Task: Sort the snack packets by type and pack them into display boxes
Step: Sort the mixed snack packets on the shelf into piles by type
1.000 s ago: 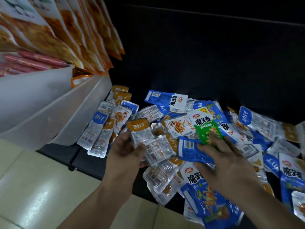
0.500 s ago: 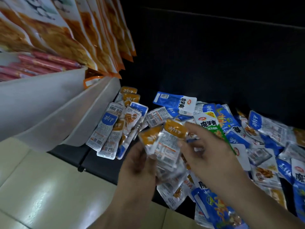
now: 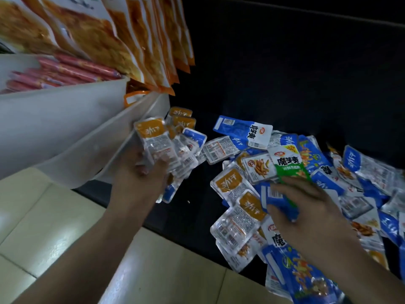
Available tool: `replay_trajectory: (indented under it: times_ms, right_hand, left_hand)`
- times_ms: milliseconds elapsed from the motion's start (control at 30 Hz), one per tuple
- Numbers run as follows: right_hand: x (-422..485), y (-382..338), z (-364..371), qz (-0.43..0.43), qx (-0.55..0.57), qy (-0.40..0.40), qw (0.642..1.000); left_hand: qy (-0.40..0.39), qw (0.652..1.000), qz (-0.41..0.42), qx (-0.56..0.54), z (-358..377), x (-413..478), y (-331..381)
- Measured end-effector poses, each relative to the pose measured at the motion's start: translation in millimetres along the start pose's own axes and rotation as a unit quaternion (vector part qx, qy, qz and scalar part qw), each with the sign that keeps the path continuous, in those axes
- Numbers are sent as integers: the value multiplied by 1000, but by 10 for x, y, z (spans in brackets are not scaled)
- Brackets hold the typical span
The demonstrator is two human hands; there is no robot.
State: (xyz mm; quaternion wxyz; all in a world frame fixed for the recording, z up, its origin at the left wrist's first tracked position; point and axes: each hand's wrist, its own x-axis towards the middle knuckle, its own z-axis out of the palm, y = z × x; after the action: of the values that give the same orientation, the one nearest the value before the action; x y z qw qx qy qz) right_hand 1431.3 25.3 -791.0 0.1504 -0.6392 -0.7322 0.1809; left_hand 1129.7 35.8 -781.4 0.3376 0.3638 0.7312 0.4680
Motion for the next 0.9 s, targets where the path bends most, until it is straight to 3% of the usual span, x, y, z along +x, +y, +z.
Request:
replay_trajectory:
  times_ms: [67,100,167,233,333,400,533,767,900]
  right_hand:
    - [-36,20,-21,-9,-90,-77,993]
    - [-36,24,-39,0,-119,-137,983]
    - [-67,59,-53,25,-167,-258,951]
    - [-87,47,-95,26,-196,-293,935]
    - [-103,51,-143,29,-247,-321,914]
    - [-164,154,-97,27,-236,-312,920]
    - [-245,369,17,-46,-215,-177,959]
    - [-177,579,88,-43,-160,-63,984]
    - [-159,601,111,-49,-156,-57,985]
  left_hand:
    - [29,989,72,127,16,-164,-129]
    - [5,985,80,151,97,-309,-185]
    - [-116,973,61,191,348,-661,-291]
    - [-196,939,100,263,630,-951,-394]
    - [-203,911,144,329,876,-1055,-502]
    - [-208,904,134,349,939,-1006,-520]
    - [-204,915,91,336,1031,-906,-482]
    - [-113,921,188,320,993,-813,-559]
    - [-207,904,185,326,984,-488,-427]
